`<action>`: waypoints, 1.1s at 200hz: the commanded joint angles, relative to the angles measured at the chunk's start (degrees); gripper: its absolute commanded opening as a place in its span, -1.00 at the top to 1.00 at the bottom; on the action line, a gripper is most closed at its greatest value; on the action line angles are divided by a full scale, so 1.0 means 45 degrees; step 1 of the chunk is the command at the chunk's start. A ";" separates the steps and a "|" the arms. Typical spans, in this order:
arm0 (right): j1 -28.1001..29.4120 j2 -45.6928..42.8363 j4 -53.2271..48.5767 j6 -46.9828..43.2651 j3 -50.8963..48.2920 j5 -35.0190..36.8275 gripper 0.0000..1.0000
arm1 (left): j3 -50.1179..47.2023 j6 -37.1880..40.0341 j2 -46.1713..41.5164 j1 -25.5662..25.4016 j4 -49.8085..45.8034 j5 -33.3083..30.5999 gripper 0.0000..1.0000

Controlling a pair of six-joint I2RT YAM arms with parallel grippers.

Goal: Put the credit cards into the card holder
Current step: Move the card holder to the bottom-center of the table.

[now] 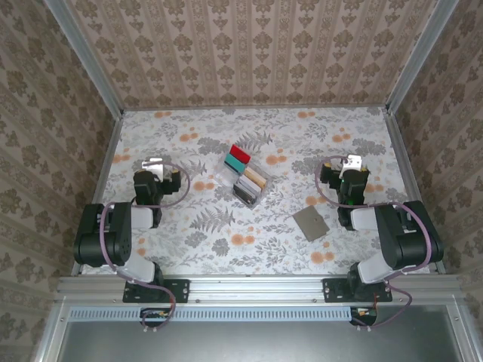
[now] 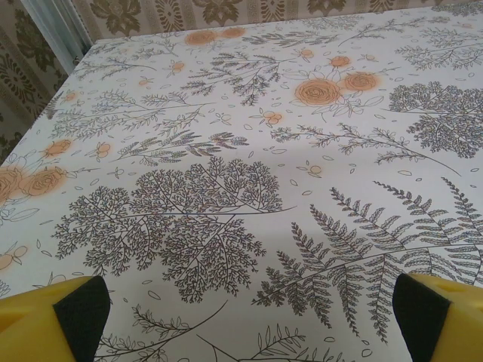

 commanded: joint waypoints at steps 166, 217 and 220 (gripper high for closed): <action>0.0062 0.0115 -0.0005 -0.0192 0.0154 0.0131 -0.99 | 0.0263 0.0098 -0.0068 0.0093 -0.0038 0.0216 -1.00; 0.0138 -0.1524 -0.3998 -0.0266 0.1504 -0.0426 -0.99 | -0.0008 0.0199 -0.0205 -0.0003 0.0452 0.0202 -1.00; 0.0123 -0.1880 -0.4872 -0.0050 0.1868 -0.0419 -0.99 | -0.0157 0.0245 -0.0284 -0.0072 0.0619 0.0070 -1.00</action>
